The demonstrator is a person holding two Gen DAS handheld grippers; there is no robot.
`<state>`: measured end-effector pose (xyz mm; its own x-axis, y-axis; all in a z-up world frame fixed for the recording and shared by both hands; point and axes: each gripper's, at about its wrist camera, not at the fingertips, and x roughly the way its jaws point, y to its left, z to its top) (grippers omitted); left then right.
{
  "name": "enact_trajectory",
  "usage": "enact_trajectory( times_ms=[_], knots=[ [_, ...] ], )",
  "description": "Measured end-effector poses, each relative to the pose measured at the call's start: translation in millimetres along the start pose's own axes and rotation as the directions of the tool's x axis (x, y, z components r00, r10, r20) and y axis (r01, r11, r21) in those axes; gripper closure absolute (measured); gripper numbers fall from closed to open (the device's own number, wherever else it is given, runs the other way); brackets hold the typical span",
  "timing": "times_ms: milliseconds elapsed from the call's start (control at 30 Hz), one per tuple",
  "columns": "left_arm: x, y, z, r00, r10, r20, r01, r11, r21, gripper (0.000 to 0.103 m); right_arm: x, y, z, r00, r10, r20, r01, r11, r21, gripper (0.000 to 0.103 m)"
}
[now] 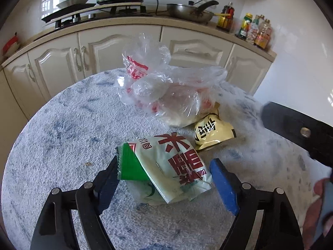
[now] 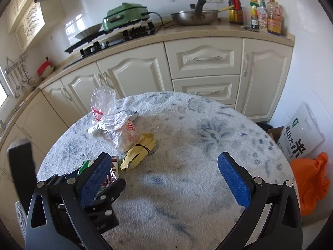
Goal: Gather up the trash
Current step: 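Grasp the rice snack bag with the left tool while the right tool grasps the yellow wrapper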
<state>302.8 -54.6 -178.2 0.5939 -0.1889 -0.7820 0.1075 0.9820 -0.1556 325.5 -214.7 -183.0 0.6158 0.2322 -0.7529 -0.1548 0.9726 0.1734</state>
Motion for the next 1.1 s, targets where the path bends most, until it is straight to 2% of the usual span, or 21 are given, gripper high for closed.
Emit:
enact_trajectory(
  times_ms=[200,267,367,433,467,500,667,700,800,833,1000,1100],
  knots=[
    [-2,30,-1,1.000,-0.008,0.010,0.008,1.000,-0.016,0.026,37,25,-1,0.998,-0.004,-0.061,0.002,0.999,-0.040,0.001],
    [-6,42,-3,1.000,0.004,0.015,-0.004,0.999,-0.036,0.026,48,31,-3,0.997,-0.022,-0.071,0.018,0.998,-0.054,0.007],
    [-11,55,-3,1.000,0.013,0.024,-0.012,0.998,-0.059,0.026,69,43,-10,0.992,-0.057,-0.110,0.045,0.993,-0.105,0.030],
    [-14,60,-4,0.999,0.013,0.033,-0.011,0.998,-0.057,0.026,69,46,-15,0.994,-0.075,-0.082,0.065,0.990,-0.126,0.057],
    [-16,59,-3,0.999,0.010,0.037,-0.008,0.999,-0.054,0.026,67,45,-15,0.994,-0.075,-0.078,0.065,0.990,-0.121,0.065],
    [-17,59,-5,0.999,0.006,0.041,-0.004,0.999,-0.052,0.026,65,40,-15,0.995,-0.060,-0.077,0.052,0.993,-0.105,0.068],
    [-28,55,-16,0.998,-0.025,0.064,0.027,0.999,-0.036,0.026,50,27,-26,0.996,-0.044,-0.079,0.037,0.995,-0.095,0.073],
    [-37,55,-32,0.997,-0.030,0.070,0.032,0.999,-0.034,0.026,43,24,-31,0.996,-0.039,-0.076,0.032,0.995,-0.089,0.073],
    [-51,50,-45,0.995,-0.047,0.085,0.049,0.999,-0.021,0.026,23,14,-42,0.997,-0.028,-0.066,0.023,0.997,-0.074,0.074],
    [-55,46,-47,0.994,-0.054,0.092,0.056,0.998,-0.013,0.026,15,11,-45,0.998,-0.026,-0.058,0.022,0.997,-0.067,0.078],
    [-73,28,-64,0.992,-0.068,0.111,0.067,0.998,0.009,0.026,-18,-4,-58,0.999,-0.020,-0.035,0.019,0.999,-0.045,0.079],
    [-79,22,-74,0.991,-0.074,0.109,0.074,0.997,0.010,0.026,-22,-13,-68,0.999,-0.020,-0.050,0.019,0.999,-0.029,0.079]
  ],
)
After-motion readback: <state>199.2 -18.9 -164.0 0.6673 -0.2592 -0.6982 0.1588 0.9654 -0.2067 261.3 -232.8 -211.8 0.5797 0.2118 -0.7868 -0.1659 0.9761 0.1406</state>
